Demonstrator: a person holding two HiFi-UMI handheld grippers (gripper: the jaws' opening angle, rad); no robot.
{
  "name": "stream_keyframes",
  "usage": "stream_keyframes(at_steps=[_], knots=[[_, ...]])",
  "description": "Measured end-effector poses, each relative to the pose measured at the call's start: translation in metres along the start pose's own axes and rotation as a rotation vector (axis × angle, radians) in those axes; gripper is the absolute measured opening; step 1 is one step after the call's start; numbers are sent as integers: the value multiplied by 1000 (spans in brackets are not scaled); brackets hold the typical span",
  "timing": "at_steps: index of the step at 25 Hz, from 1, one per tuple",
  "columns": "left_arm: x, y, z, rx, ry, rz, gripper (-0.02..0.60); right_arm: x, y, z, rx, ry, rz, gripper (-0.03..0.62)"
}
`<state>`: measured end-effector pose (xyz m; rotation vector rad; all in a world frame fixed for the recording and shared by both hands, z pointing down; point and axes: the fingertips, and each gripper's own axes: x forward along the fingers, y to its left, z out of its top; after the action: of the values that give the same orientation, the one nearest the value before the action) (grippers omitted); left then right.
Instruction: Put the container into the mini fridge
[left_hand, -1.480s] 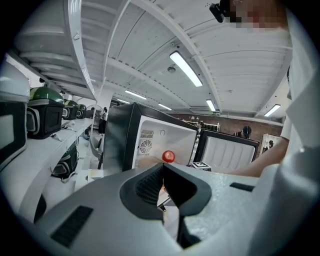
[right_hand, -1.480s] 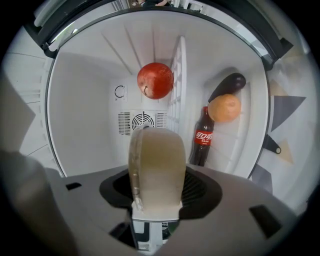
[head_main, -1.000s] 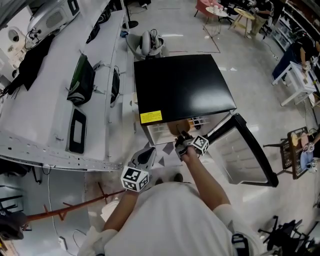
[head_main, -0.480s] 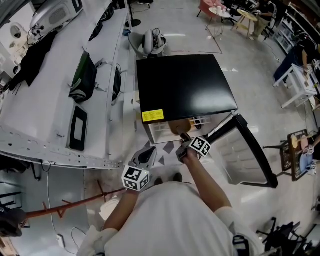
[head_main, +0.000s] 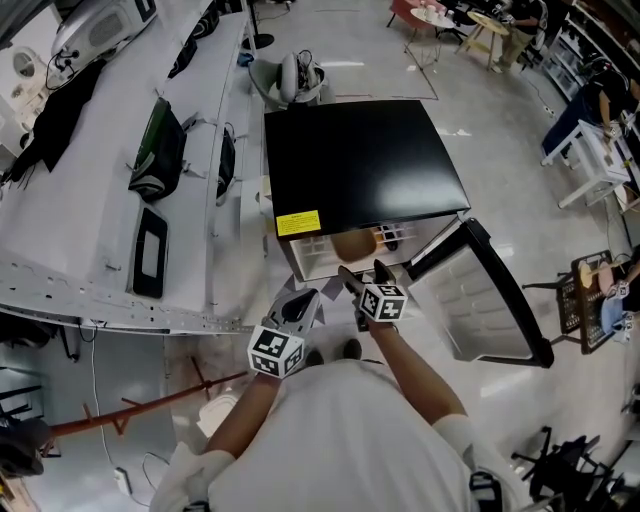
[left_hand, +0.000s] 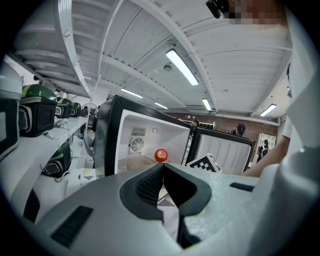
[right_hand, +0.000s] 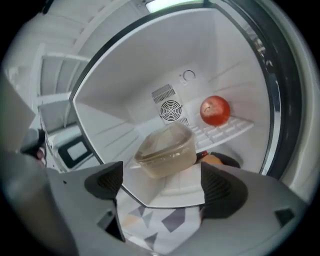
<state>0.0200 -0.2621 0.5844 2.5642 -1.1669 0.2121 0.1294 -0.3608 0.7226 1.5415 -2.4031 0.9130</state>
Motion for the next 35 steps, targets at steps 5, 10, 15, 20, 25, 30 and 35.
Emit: stream_keyframes(at_steps=[5, 10, 15, 20, 25, 30, 35], knots=[[0, -3, 1, 2, 0, 2, 5, 6, -2, 0, -283, 39, -82, 480], [-5, -2, 0, -4, -3, 28, 5, 10, -9, 3, -330, 50, -128, 476], [-14, 3, -3, -15, -9, 70, 5, 14, -7, 10, -368, 41, -140, 405], [-22, 2, -6, -24, -13, 102, 5, 19, -4, 10, -378, 43, -130, 380], [-28, 2, -8, -30, -17, 133, 5, 24, 2, 13, -403, 29, -125, 274], [-36, 1, -10, -35, -17, 151, 5, 27, 9, 16, -430, 28, -115, 209], [-42, 4, -12, -46, -22, 163, 5, 30, 7, 19, -429, 24, -129, 147]])
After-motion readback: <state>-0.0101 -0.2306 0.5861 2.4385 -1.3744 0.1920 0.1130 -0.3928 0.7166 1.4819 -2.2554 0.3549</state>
